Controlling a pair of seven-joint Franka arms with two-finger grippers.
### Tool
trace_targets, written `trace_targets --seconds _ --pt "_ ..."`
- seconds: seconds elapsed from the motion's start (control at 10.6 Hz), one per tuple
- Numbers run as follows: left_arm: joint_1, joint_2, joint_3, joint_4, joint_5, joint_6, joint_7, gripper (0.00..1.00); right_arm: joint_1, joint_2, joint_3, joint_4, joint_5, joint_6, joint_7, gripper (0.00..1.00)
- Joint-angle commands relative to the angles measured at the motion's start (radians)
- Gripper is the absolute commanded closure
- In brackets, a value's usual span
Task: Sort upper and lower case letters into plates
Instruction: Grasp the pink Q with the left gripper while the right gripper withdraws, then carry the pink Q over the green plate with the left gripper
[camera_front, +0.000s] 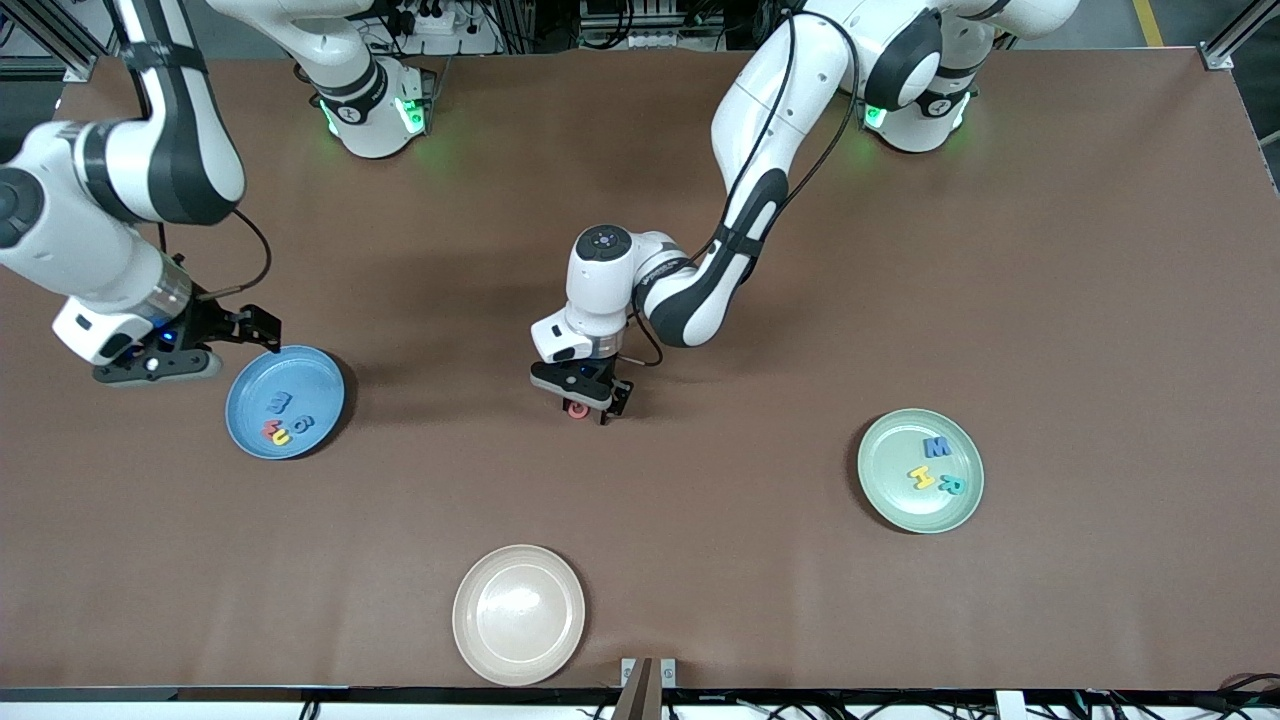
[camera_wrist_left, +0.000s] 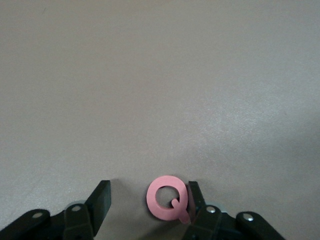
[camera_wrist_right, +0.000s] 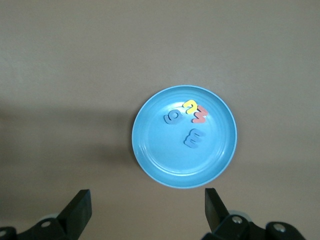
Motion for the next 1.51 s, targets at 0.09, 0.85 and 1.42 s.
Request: trace_targets --seconds 0.09,0.85,1.42 --pt "-0.015 0.026 0.023 0.034 0.021 0.015 -0.031 0.36 0.0 -0.036 0.001 0.148 0.005 -0.192 0.082 0.0" --pt "-0.018 0.011 0.018 0.025 0.015 0.015 -0.077 1.0 0.011 -0.042 0.01 0.471 0.01 -0.487 0.14 0.0" --pt "0.081 -0.216 0.014 -0.037 -0.02 -0.211 -0.102 1.0 0.014 -0.039 0.006 0.514 0.025 -0.461 0.24 0.0"
